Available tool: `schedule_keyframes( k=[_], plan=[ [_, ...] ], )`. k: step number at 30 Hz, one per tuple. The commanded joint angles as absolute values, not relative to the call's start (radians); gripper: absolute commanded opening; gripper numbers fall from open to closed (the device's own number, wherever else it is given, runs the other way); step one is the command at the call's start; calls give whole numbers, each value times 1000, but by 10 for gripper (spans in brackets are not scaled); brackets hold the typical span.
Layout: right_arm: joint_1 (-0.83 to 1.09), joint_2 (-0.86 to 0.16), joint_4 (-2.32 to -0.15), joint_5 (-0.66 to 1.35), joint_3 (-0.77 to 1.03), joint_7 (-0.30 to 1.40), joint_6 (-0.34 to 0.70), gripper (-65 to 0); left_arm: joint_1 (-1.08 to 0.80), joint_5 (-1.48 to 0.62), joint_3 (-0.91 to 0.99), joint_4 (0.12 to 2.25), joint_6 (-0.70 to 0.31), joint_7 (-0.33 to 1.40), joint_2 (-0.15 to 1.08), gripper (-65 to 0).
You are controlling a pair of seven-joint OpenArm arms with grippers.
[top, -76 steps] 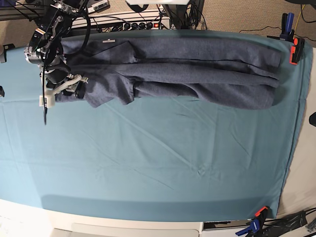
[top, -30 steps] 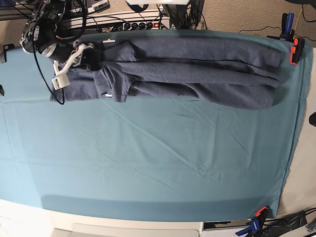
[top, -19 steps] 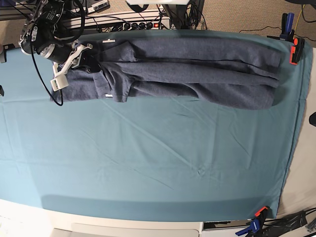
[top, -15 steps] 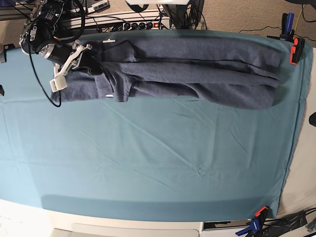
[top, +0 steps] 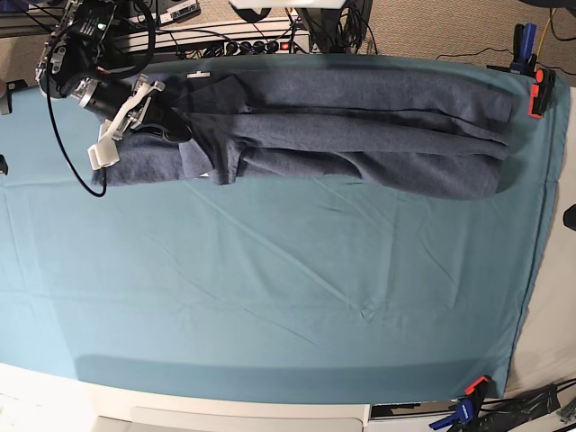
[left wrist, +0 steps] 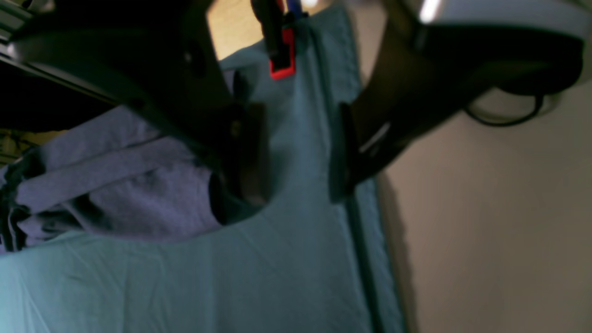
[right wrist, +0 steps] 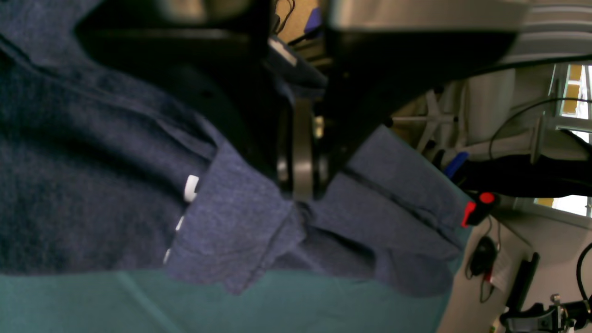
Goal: Fold the T-shirt properly
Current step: 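Pinch the shirt's folded end with the right gripper, then lift and fold the held end over toward the shirt's middle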
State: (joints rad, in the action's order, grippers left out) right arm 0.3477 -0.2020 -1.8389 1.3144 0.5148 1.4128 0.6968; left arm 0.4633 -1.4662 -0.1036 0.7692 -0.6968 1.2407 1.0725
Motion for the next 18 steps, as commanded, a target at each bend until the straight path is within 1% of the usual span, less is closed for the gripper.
schedule_keyframes(
  k=[1, 6, 11, 18],
  plan=[
    [355, -216, -1854, 1342, 518, 1396, 698, -650, 485, -1484, -94, 777, -698, 1231, 1108, -409],
    [385, -217, -1862, 1295, 518, 1396, 698, -650, 485, -1484, -94, 777, -698, 1231, 1108, -409],
    [385, -222, -1925, 1238, 518, 1396, 698, -650, 485, -1484, -94, 777, -698, 1230, 1108, -409],
    [385, -285, -2064, 1205, 498, 1396, 698, -650, 485, -1484, -94, 777, -698, 1230, 1108, -409]
  ],
)
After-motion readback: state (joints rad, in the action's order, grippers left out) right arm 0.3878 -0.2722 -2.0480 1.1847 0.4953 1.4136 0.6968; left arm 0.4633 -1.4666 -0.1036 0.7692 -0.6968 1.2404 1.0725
